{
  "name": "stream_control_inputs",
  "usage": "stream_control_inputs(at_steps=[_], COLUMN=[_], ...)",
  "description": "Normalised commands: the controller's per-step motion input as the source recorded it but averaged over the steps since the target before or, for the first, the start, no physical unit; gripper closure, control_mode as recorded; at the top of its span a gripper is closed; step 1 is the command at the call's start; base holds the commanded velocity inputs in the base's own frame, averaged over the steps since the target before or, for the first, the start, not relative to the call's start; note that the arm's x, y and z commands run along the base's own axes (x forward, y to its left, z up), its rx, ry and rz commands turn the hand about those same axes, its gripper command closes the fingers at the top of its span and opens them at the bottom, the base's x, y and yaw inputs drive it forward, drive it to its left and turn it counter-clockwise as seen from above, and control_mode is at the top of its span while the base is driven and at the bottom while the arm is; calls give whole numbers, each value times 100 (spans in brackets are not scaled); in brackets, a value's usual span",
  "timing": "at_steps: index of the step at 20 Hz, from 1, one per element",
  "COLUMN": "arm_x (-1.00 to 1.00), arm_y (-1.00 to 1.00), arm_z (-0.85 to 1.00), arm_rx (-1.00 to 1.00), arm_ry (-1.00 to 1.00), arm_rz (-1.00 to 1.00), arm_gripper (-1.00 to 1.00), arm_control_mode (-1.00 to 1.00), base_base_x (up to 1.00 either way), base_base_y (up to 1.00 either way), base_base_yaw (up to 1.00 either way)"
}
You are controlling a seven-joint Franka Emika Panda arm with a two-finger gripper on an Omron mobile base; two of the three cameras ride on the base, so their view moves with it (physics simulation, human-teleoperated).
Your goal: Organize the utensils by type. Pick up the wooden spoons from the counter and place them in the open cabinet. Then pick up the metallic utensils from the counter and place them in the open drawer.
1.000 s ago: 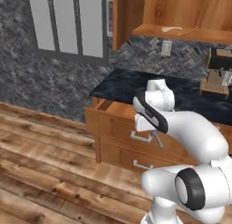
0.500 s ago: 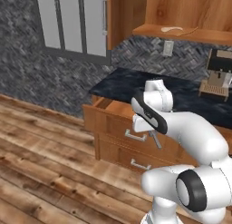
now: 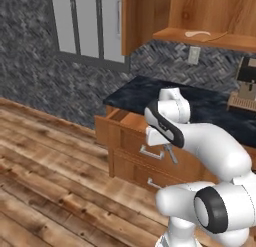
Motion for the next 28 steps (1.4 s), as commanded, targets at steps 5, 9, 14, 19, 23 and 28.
stream_control_inputs(at_steps=[5,9,14,19,23,28], arm_x=[0,0,0,0,0,0], arm_y=[0,0,0,0,0,0], arm_z=[0,0,0,0,0,0], arm_rx=[0,0,0,0,0,0], arm_ry=[0,0,0,0,0,0], arm_rz=[0,0,0,0,0,0], arm_gripper=[100,100,100,100,100,100], arm_control_mode=[100,100,100,100,100,100], base_base_x=[38,47,51,43,22,0], base_base_y=[-59,-47,-44,-39,-39,-18], base_base_yaw=[1,-1,-4,0,0,-5])
